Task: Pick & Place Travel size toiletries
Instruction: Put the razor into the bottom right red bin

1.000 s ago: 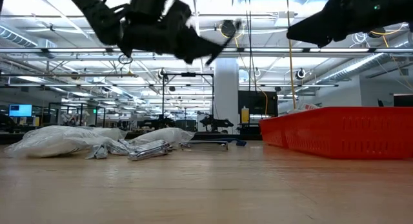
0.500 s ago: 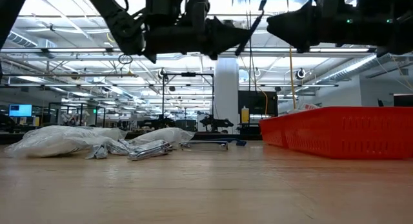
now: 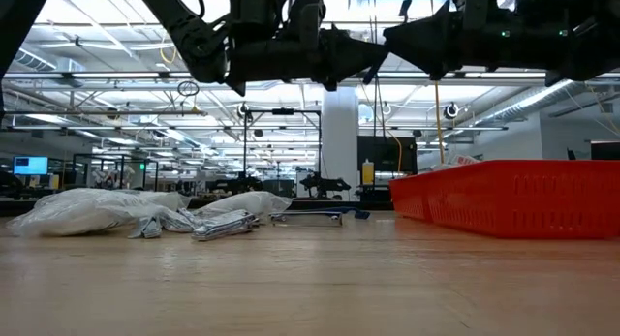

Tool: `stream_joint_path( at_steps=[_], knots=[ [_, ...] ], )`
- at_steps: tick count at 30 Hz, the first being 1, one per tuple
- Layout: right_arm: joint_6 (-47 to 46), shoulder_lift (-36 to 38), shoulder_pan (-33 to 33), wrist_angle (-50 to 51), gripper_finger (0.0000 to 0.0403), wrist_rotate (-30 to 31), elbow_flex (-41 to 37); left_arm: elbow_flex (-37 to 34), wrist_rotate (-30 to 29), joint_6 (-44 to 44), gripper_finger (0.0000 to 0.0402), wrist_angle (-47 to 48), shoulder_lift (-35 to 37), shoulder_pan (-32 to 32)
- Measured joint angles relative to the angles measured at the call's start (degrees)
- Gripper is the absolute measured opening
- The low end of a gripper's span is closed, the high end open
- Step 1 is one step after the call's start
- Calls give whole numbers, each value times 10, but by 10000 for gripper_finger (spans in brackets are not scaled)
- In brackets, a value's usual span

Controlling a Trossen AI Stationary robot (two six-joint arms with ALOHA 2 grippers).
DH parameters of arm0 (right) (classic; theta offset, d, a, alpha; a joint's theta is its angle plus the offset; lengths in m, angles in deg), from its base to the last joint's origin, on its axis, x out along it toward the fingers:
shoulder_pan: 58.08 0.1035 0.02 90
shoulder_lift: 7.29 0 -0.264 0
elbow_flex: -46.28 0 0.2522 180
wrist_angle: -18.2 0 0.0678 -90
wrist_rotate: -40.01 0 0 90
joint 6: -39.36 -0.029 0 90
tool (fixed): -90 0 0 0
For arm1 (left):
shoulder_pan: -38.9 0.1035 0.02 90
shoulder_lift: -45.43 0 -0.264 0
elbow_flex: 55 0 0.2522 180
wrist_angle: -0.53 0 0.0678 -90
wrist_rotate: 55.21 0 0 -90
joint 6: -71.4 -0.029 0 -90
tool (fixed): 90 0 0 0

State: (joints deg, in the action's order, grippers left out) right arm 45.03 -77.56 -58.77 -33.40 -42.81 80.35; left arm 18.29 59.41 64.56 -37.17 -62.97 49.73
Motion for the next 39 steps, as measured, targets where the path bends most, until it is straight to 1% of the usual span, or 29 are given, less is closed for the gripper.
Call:
stream_joint_path(
  at_steps=[2, 5, 8, 10, 13, 16, 18, 20, 23, 26, 30, 32, 35, 37, 39],
  knots=[
    [7, 0, 0, 3, 140, 0, 1, 0, 0, -2, 16, 6, 0, -1],
    [10, 0, 0, 9, 109, 0, 4, 0, 0, -1, 7, 9, 0, -2],
    [13, 0, 0, 9, 63, 0, 4, 0, -1, -2, 8, 8, 0, -1],
    [22, 0, 0, 10, 28, 0, 4, 0, -1, -2, 18, 8, 0, -1],
    [32, 0, 0, 13, 23, 3, 4, 0, -2, 0, 26, 9, 0, -2],
    [33, 2, 0, 13, 23, 23, 4, 0, -15, 16, 29, 9, 0, -1],
    [36, 11, 0, 23, 23, 32, 4, 1, -44, 44, 30, 16, 3, -2],
    [38, 28, 0, 53, 23, 32, 8, 2, -78, 55, 34, 48, 13, -6],
    [43, 74, 0, 161, 23, 38, 31, 1, -136, 38, 59, 129, 35, -12],
    [25, 120, 1, 326, 23, 38, 76, 0, -194, 13, 103, 207, 51, -16],
    [-28, 164, 21, 551, 23, 32, 152, 0, -231, -6, 160, 276, 62, -19],
    [-67, 176, 38, 665, 23, 33, 193, 0, -234, -19, 181, 313, 61, -19],
    [-149, 185, 68, 821, 23, 24, 243, 0, -244, -30, 203, 361, 51, -17],
    [-209, 190, 85, 918, 23, 2, 264, 0, -271, -31, 210, 383, 44, -15],
    [-267, 195, 103, 990, 23, -16, 269, 0, -297, -26, 213, 395, 32, -11]
  ],
)
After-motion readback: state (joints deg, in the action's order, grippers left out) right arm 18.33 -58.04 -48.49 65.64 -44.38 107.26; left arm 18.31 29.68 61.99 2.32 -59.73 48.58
